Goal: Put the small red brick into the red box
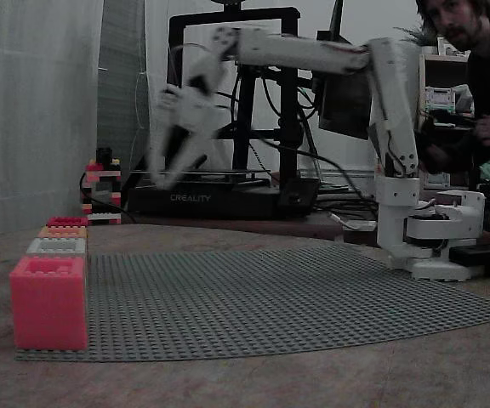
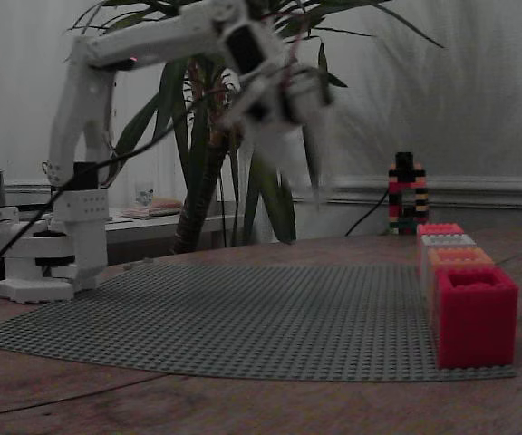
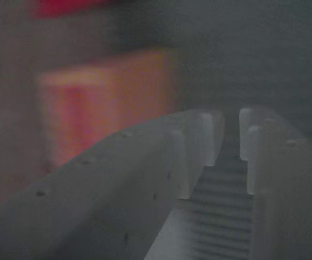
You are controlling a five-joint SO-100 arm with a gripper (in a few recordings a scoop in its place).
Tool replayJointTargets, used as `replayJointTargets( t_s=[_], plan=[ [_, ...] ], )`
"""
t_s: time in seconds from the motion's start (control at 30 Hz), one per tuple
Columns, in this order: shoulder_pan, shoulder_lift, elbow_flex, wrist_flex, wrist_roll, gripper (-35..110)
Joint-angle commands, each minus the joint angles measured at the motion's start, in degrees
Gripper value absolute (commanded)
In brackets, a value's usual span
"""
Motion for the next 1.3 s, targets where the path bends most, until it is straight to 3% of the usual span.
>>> replayJointTargets(
  t_s=[0.0,0.23,0.5,0.73,1.27],
  plan=[
    [-1.3,20.9,21.1,2.1,-1.1,0],
    [-2.5,48.7,53.5,-0.9,-1.4,0],
    [-6.9,74.7,70.5,-4.7,0.2,0],
    [-9.8,94.7,79.6,2.1,2.8,0],
    [-12.8,98.5,81.7,4.1,10.8,0]
  ],
)
